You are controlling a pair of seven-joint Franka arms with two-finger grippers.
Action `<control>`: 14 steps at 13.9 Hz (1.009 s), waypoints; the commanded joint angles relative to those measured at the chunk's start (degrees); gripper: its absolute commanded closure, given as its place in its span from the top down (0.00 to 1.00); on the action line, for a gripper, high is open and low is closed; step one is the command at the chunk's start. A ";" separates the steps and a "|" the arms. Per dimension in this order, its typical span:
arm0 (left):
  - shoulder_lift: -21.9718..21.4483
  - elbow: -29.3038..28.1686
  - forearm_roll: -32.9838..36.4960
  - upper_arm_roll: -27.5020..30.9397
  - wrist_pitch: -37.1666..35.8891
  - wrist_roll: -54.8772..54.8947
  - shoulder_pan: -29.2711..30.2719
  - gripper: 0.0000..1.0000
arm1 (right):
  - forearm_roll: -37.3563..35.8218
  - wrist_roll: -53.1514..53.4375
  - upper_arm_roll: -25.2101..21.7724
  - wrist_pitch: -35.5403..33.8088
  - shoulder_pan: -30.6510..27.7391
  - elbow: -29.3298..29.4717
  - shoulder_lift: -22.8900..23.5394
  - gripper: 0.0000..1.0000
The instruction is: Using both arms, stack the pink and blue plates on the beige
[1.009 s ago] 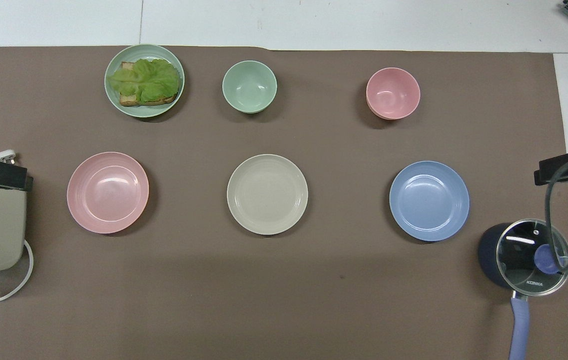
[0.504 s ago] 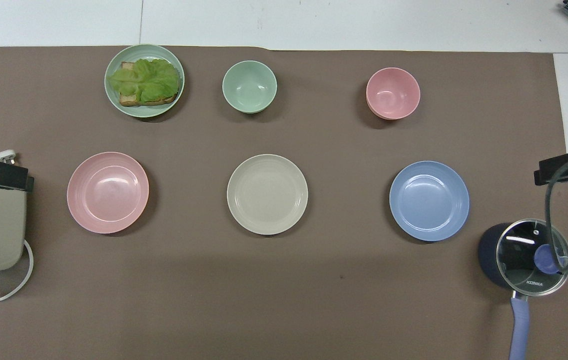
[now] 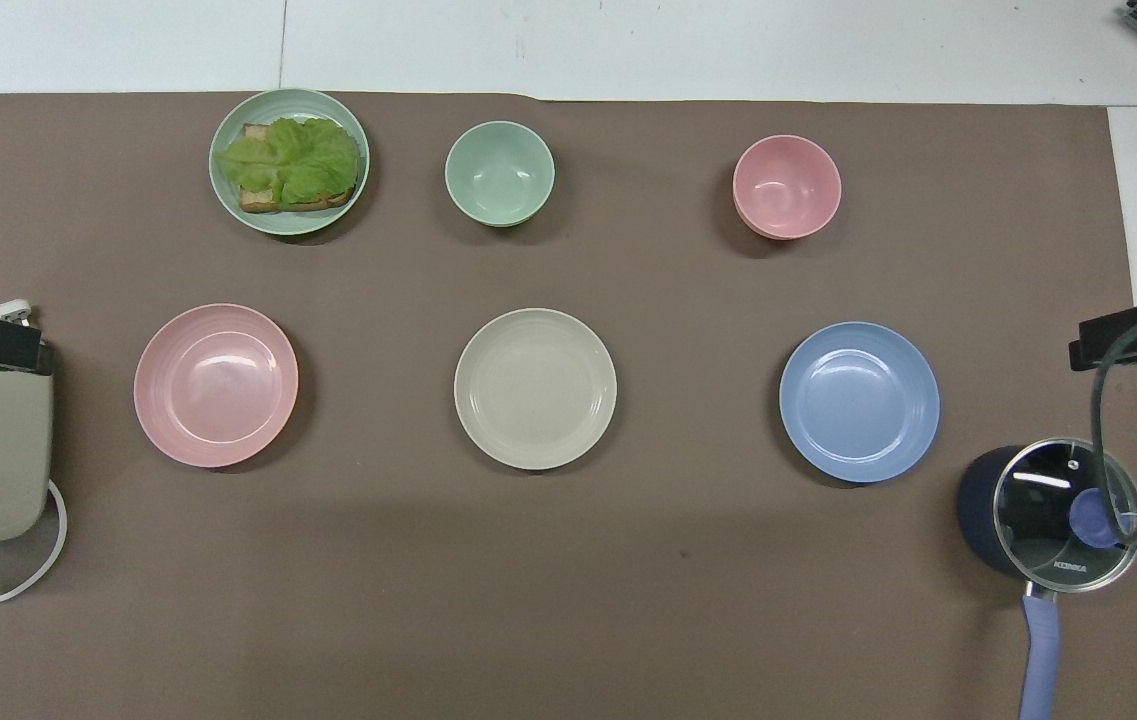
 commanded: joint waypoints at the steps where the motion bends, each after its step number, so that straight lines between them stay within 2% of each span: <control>1: -0.95 -1.54 -0.61 -0.49 1.98 1.15 1.19 1.00 | 0.33 -1.53 0.29 -0.52 -0.63 0.42 -0.07 1.00; 7: -0.69 -3.11 -0.61 -0.49 2.78 1.15 1.46 1.00 | 0.33 -1.53 0.29 -0.43 -0.63 0.42 0.02 1.00; 14: 0.02 -13.03 -0.61 -0.40 13.39 1.23 5.06 1.00 | 0.42 -1.53 0.29 -0.52 -0.72 0.42 -0.07 1.00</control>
